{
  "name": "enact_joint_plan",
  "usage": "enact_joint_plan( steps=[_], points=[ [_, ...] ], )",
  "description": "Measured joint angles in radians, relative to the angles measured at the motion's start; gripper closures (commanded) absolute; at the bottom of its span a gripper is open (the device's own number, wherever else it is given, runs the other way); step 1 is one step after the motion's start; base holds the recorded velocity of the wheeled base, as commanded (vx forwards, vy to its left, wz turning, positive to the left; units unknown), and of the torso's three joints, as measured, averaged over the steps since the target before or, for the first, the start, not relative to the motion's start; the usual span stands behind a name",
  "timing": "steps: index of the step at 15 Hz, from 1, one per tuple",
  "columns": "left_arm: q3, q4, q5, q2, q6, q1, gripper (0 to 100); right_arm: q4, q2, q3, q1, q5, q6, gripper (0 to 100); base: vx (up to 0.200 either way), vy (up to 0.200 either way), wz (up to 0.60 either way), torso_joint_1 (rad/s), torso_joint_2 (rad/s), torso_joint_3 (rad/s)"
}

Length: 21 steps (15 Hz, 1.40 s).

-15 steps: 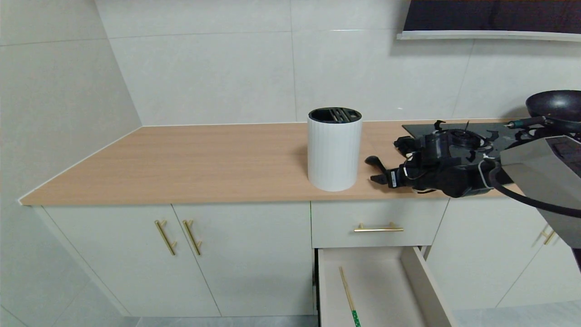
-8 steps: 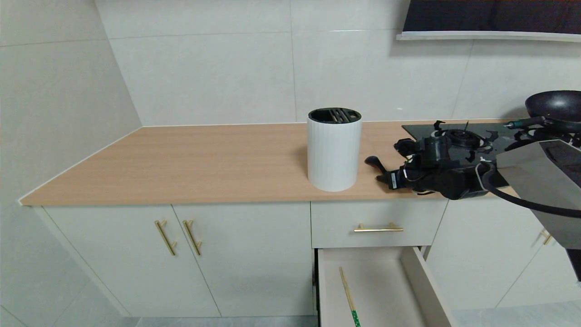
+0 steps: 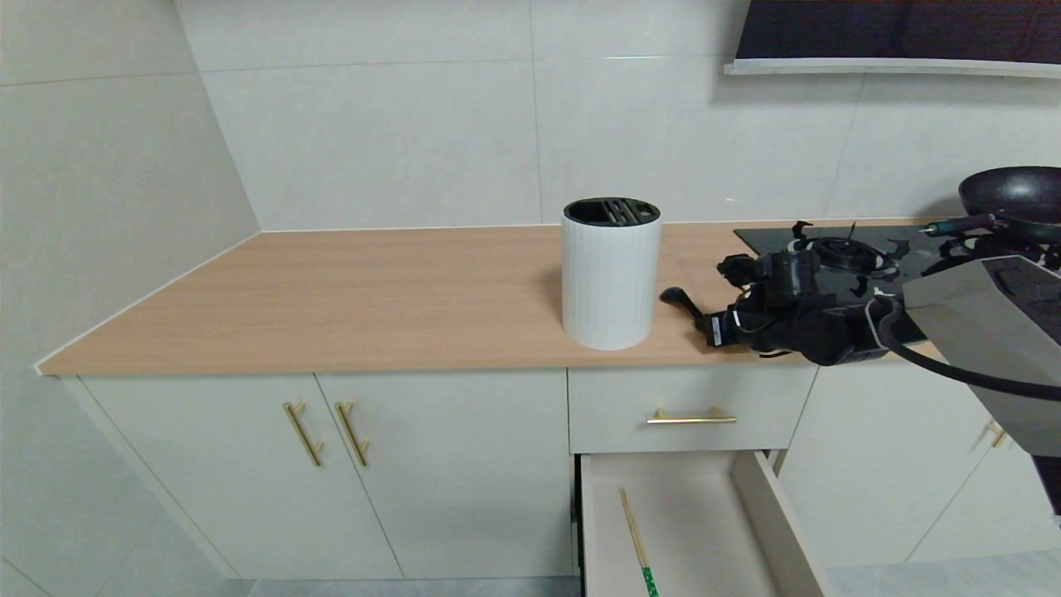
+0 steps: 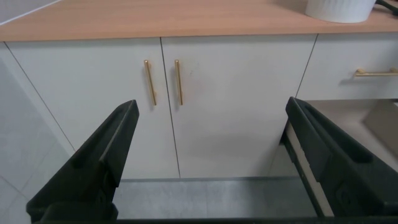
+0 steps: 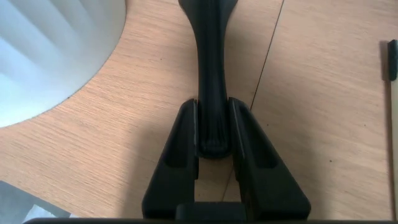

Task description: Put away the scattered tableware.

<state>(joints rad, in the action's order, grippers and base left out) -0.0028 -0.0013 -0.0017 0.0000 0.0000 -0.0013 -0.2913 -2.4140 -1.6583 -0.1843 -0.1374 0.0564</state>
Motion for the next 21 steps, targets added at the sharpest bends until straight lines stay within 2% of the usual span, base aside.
enact_joint_plan(
  steps=[2,6,11,16,21],
  points=[
    [0.000,0.000,0.000,0.000,0.000,-0.001,0,0.003,0.026,0.037,-0.002,0.037,-0.037,100,0.000,0.000,0.00,0.000,0.00,0.000],
    [0.000,0.000,0.000,0.000,0.000,0.000,0,0.011,0.161,0.223,-0.004,0.046,-0.089,100,0.000,0.000,0.00,0.000,0.00,0.000],
    [0.001,0.000,0.000,0.000,0.000,-0.001,0,0.022,0.445,0.521,-0.005,0.048,-0.156,100,0.000,0.000,0.00,0.000,0.00,0.000],
    [0.000,0.000,0.000,0.000,0.000,0.000,0,0.100,0.761,0.769,-0.026,0.029,-0.193,100,0.000,0.000,0.00,0.000,0.00,0.000],
    [0.000,0.000,0.000,0.000,0.000,0.000,0,0.107,0.860,0.874,-0.057,-0.005,-0.193,100,0.000,0.000,0.00,0.000,0.00,0.000]
  ],
)
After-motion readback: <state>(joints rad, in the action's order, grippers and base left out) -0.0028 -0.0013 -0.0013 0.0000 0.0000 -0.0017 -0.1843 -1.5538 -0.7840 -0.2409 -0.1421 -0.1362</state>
